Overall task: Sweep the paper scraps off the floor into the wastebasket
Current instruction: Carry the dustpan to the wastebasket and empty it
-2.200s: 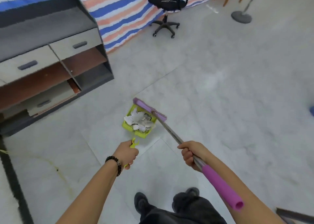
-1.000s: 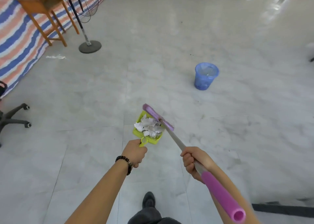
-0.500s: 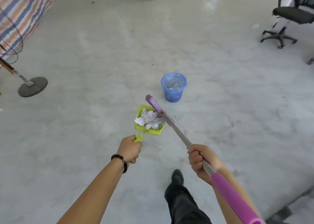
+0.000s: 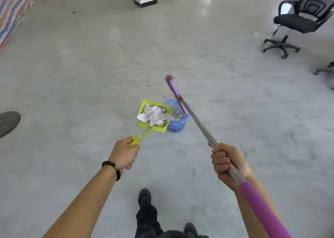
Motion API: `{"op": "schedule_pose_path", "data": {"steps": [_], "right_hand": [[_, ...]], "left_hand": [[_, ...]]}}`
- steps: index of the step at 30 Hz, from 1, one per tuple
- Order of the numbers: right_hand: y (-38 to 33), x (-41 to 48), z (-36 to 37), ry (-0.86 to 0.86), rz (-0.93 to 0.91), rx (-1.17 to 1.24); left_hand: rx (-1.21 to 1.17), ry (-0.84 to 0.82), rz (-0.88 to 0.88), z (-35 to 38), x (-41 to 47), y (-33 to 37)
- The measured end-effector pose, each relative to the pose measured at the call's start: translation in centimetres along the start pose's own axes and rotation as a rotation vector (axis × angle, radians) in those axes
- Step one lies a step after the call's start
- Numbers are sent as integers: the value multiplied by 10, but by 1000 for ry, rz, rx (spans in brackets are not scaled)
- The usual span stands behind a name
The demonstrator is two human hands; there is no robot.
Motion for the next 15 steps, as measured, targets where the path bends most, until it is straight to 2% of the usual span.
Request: {"op": "schedule_pose_path", "data": {"steps": [7,15], "right_hand": [[-19,79,53,180,-131,45],[-16,171,82,413,-125,171]], "left_hand": [[220,-102,157,-21,124,61],[800,-282,460,-18,216,114]]}}
Point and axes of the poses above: each hand's wrist, its own x-axis towards the middle knuckle, its own z-axis out of the palm, y = z × x, the point moved 6 cm from there along x, towards the middle knuckle, and after that the axes turned 4 degrees about x, right-handed, at the moved point
